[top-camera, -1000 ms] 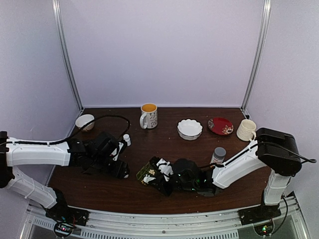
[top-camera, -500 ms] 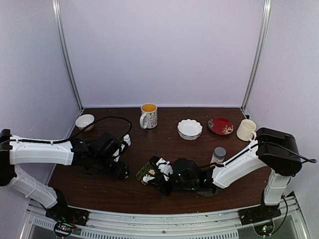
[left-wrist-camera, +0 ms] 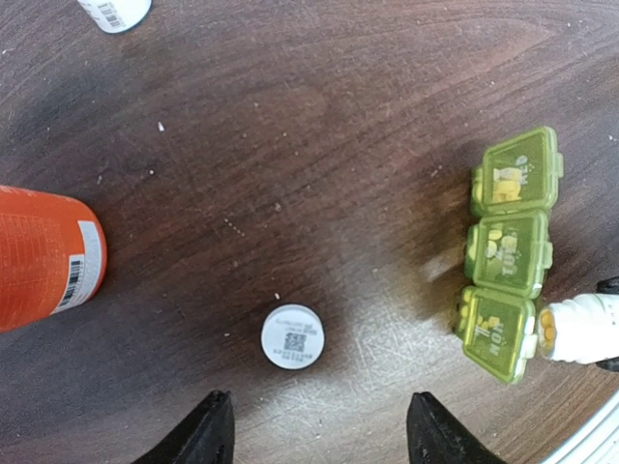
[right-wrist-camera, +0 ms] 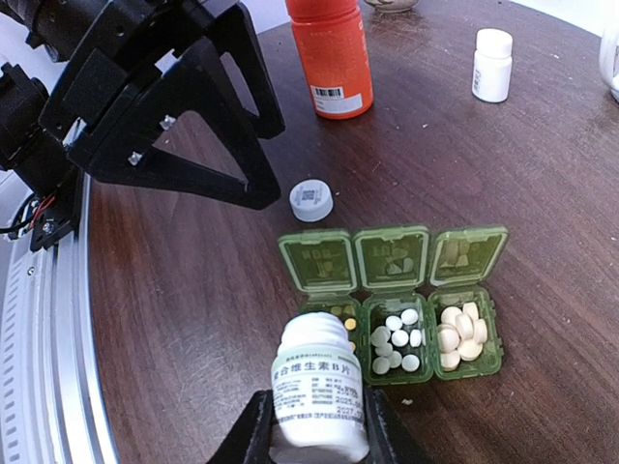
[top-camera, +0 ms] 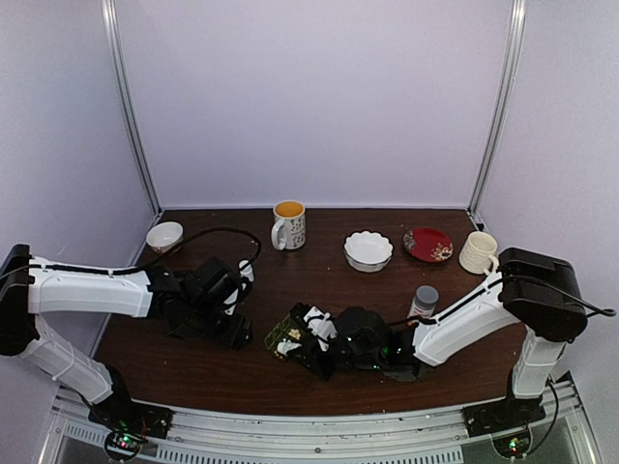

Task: Sort the pills into containers
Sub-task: Pour the pill into the compartment of the pill container.

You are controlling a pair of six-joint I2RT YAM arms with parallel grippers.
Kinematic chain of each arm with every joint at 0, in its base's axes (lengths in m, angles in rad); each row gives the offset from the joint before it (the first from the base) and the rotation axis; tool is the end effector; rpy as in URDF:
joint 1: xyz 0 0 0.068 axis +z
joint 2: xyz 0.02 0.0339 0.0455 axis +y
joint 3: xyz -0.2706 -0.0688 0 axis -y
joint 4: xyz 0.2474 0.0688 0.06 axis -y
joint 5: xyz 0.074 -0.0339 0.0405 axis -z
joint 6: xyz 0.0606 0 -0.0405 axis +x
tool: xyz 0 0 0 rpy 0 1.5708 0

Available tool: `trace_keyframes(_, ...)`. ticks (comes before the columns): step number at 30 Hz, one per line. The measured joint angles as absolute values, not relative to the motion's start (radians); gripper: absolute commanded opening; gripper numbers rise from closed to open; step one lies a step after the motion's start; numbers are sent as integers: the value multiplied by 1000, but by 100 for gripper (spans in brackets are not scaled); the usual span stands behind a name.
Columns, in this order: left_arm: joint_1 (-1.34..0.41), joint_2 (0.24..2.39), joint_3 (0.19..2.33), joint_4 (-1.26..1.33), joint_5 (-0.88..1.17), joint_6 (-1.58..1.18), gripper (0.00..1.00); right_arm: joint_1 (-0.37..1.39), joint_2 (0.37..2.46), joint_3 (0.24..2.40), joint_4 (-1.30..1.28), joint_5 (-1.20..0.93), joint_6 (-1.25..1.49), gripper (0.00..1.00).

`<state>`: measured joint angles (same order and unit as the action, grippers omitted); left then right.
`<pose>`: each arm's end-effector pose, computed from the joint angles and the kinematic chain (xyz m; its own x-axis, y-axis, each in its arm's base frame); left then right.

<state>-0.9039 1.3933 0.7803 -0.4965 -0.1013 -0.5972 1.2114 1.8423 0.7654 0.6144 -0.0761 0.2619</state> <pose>0.1711 -0.2075 0.1663 -0.8820 0.2159 -0.4190 0.3119 0.9338 -0.1754 0.1304 0.3601 0.1248 -0.3994 -0.3291 -0.8556 -0.8841 0.3854 0.2645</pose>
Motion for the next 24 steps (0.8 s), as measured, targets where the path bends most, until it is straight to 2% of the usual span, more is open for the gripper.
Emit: trace_keyframes(24,-904,1424,793,-519,-113,-605,64,1211,1838,780,588,-76,266,0)
